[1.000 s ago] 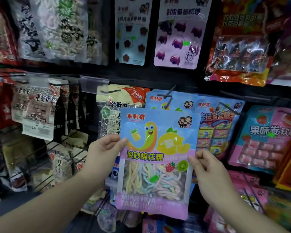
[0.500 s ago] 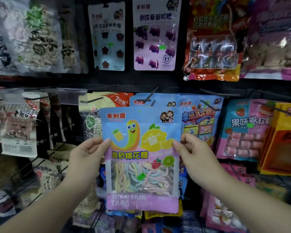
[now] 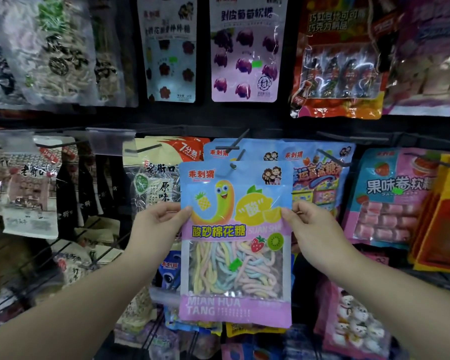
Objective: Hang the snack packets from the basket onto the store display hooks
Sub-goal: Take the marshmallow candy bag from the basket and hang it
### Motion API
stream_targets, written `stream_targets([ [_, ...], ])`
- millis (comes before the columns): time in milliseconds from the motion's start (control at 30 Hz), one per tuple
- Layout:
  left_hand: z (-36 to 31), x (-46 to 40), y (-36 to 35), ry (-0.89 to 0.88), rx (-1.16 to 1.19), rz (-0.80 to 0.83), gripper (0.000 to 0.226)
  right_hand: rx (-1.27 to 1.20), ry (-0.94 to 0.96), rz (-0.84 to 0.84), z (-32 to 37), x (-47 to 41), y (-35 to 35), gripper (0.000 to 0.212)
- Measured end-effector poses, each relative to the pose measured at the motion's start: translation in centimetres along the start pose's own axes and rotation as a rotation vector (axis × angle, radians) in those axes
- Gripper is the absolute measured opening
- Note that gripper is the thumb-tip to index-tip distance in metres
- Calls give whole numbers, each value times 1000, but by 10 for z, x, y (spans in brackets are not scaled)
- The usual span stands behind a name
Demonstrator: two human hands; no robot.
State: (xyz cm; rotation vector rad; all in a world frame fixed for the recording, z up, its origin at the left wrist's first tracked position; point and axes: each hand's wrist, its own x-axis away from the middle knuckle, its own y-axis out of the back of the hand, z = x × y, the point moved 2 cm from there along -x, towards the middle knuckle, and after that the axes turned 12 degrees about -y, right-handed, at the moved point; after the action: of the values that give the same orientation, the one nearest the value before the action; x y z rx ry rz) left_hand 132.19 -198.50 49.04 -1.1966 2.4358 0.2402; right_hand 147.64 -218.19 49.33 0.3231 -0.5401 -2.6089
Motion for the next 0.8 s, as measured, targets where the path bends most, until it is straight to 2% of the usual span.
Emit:
stream_targets([
  [300,20,-33,-15,24,-41,6,9,69,-24,-84,1,-33,-5,36],
  [467,29,-61,-31,-36,-128,-5,13,130,-40,-145,4,-62,-7,33],
  [600,41,-83,-45,10,-164,22,13,208,-85,-200,8,-84,-4,31],
  [800,54,-107,-58,-11,-383,-6,19,267,-109,-245,6,-99,-10,25],
])
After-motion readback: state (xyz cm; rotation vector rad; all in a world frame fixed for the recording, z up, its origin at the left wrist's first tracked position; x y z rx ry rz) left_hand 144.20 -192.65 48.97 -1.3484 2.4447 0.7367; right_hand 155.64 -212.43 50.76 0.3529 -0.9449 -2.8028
